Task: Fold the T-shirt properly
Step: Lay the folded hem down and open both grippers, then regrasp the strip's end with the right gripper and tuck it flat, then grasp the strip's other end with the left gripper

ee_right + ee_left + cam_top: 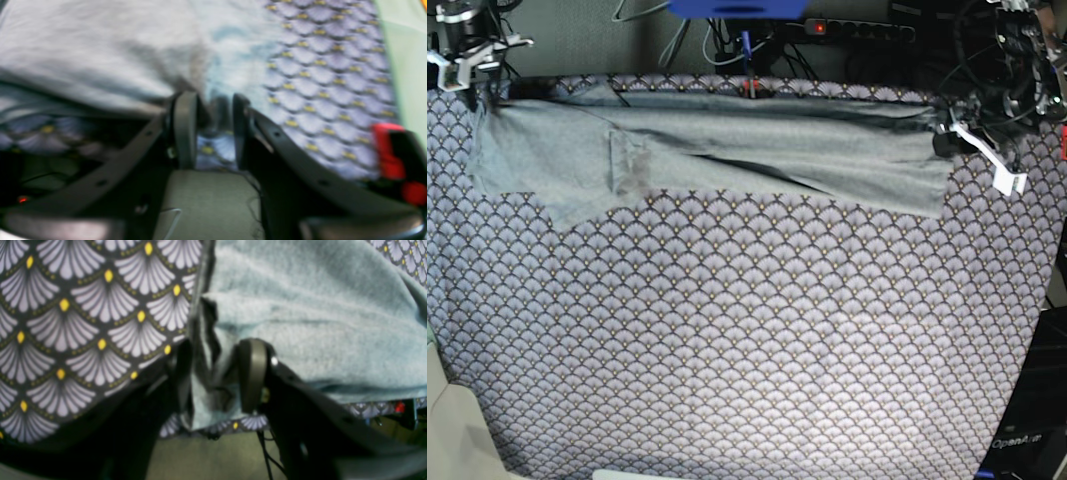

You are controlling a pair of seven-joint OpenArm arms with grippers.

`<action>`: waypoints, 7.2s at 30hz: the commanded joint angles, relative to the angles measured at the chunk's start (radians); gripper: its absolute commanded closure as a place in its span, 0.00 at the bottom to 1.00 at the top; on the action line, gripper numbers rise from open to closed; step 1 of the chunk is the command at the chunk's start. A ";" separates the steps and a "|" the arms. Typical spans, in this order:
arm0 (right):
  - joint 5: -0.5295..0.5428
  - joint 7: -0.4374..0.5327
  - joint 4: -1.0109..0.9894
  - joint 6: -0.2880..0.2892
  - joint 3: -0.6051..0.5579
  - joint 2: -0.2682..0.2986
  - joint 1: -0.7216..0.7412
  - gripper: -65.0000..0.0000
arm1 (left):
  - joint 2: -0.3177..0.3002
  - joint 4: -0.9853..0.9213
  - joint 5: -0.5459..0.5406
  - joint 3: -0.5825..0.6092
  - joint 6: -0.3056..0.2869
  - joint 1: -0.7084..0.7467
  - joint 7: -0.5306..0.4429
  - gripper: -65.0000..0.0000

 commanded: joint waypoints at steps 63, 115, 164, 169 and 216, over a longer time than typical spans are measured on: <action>0.023 -0.590 -0.126 -0.011 -0.337 0.063 0.571 0.40 | 0.045 -0.007 -0.006 -0.296 -0.264 0.001 0.056 0.20; 0.265 -0.562 0.411 -0.011 -0.197 -0.008 0.046 0.95 | 0.037 -0.011 -0.006 -0.284 -0.272 -0.008 0.052 0.20; 0.167 -0.429 0.262 -0.011 -0.092 0.018 -0.023 0.40 | 0.023 -0.010 -0.014 -0.287 -0.273 -0.038 0.056 0.19; 0.168 -0.427 0.264 -0.011 -0.078 0.021 0.002 0.33 | 0.025 -0.010 -0.014 -0.287 -0.273 -0.042 0.047 0.19; 0.165 -0.437 0.262 -0.011 -0.021 0.041 0.180 0.32 | 0.164 -0.003 0.247 -0.067 -0.272 -0.123 0.204 0.20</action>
